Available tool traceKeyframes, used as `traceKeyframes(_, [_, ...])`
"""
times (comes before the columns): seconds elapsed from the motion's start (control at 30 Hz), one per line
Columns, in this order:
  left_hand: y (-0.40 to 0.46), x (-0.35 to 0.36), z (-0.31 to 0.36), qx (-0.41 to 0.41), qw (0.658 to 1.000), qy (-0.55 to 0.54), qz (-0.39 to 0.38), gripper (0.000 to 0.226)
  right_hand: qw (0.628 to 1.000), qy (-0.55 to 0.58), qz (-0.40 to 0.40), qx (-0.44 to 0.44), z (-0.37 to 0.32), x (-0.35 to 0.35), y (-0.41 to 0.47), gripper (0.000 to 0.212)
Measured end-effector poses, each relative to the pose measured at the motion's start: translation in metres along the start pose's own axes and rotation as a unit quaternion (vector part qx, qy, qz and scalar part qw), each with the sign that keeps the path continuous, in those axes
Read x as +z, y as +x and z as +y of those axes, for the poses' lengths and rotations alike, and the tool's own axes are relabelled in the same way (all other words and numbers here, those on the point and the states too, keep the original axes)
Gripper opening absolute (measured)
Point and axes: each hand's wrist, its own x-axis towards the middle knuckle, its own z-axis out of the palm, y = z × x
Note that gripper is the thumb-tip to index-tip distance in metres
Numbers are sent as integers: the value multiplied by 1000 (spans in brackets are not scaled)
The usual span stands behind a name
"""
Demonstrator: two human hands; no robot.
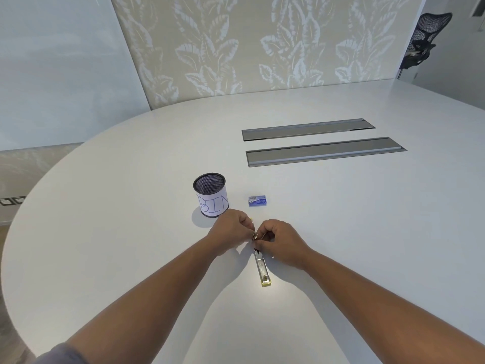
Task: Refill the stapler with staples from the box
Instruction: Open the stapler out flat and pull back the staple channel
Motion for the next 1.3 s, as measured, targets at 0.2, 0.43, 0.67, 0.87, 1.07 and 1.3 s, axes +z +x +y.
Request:
traceKeyframes(0.2, [-3,-6,-9,31,995,-98,14,6,1000,6,1,-1,1,-1,1,16])
traceKeyframes(0.43, [-5,-5,-18,42,988,-139,58,13,1000,28,-5,2,1,0,2,14])
traceKeyframes(0.67, [-4,-7,-23,50,994,25,93,13,1000,21,4,4,1,1,2,14])
traceKeyframes(0.87, [-3,-7,-25,37,993,61,91,12,1000,27,1,5,1,1,1,14])
traceKeyframes(1.07, [-3,-7,-24,36,994,61,87,12,1000,28,2,6,0,0,1,16])
traceKeyframes(1.3, [-3,-20,-4,98,982,75,145,15,999,38,-1,19,-2,1,0,17])
